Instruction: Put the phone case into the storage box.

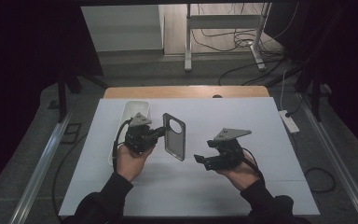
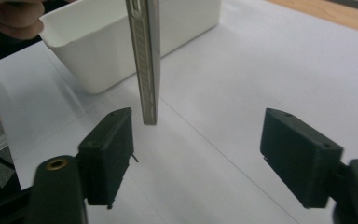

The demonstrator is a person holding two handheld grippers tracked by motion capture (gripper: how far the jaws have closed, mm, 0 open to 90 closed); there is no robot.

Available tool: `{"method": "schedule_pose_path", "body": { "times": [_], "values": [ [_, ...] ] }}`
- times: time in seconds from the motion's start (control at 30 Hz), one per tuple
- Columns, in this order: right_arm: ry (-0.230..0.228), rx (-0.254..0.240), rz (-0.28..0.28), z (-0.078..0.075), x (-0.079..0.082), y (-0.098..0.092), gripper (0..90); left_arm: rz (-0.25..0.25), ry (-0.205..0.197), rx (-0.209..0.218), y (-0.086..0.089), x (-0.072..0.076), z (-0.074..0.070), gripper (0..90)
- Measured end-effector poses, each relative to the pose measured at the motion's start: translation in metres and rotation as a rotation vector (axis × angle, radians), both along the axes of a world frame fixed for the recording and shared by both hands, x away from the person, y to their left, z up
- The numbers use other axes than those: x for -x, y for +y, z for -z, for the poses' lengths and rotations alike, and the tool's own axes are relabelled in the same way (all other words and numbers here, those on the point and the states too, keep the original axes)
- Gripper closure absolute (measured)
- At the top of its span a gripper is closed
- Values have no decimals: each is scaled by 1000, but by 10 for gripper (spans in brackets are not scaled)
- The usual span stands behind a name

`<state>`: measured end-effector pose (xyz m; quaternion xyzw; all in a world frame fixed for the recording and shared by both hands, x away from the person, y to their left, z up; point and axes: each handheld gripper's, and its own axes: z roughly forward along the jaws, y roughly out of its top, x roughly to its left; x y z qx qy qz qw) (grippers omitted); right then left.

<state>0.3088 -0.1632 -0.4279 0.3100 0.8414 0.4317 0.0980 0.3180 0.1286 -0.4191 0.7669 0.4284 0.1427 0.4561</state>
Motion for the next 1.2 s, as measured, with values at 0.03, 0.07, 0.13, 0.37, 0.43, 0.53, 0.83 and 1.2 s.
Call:
{"method": "schedule_pose_path", "body": {
  "times": [0.03, 0.07, 0.13, 0.37, 0.43, 0.53, 0.83, 1.2],
  "values": [
    [10, -4, 4, 1, -1, -1, 219, 0, 1, 0, 1, 0, -1, 891],
    [9, -2, 7, 1, -1, -2, 206, 0, 0, -1, 2, 0, -1, 891],
    [3, 4, 14, 2, -1, -4, 189, -1, 0, -5, 3, 0, -3, 891],
    [14, 9, 24, 2, -1, -11, 161, -11, -2, -5, 10, -1, -6, 891],
    [16, 12, 27, 2, -1, -14, 148, -16, -3, -3, 12, -1, -8, 891],
    [18, 17, 27, 2, 0, -15, 134, -19, -3, -1, 14, -1, -9, 891],
    [23, 44, 37, 4, 3, -26, 82, -44, -3, 7, 23, -2, -14, 891],
    [13, 59, 65, 5, 6, -39, 50, -81, 0, -2, 37, -4, -20, 891]
  ]
}}
